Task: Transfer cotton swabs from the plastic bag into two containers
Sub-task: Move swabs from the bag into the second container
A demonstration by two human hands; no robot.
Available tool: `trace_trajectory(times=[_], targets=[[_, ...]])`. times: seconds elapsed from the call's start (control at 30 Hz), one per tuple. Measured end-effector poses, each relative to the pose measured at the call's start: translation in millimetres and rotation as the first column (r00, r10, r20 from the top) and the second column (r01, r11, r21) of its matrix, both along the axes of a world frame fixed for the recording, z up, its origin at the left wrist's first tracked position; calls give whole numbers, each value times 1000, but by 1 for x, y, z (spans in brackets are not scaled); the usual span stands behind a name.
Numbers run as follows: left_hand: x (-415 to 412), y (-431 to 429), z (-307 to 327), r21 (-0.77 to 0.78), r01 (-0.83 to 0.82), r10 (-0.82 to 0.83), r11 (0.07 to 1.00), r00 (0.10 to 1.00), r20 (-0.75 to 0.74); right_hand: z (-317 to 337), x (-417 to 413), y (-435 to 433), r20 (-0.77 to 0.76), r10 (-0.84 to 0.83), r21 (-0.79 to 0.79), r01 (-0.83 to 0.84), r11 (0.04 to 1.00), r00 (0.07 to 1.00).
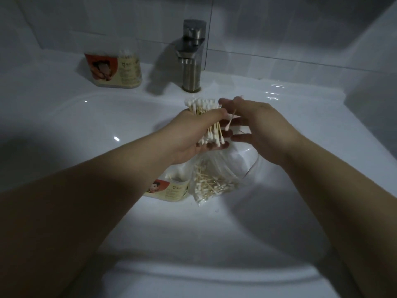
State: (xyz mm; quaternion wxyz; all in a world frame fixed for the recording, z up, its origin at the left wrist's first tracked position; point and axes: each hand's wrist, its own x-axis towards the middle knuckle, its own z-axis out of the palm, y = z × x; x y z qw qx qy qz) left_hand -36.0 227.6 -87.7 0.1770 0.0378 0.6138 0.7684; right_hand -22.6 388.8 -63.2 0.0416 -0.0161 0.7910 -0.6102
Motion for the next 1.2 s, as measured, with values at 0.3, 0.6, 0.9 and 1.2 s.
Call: trace_trajectory(times=[0.3, 0.6, 0.9, 1.2], targets=[[0, 1, 2, 7, 58, -58, 998, 998, 10, -2, 2, -4, -47, 80, 59, -77, 995, 996], [0, -3, 3, -25, 65, -63, 998, 996, 65, -4, 6, 4, -201, 338, 556, -177, 812, 919], [0, -5, 5, -38, 103, -98, 994, 987, 127, -5, 4, 2, -218, 330, 494, -188, 849, 918], [2, -3, 5, -64, 122, -111, 990, 982, 154, -5, 4, 3, -300, 362, 583, -131, 802, 883]])
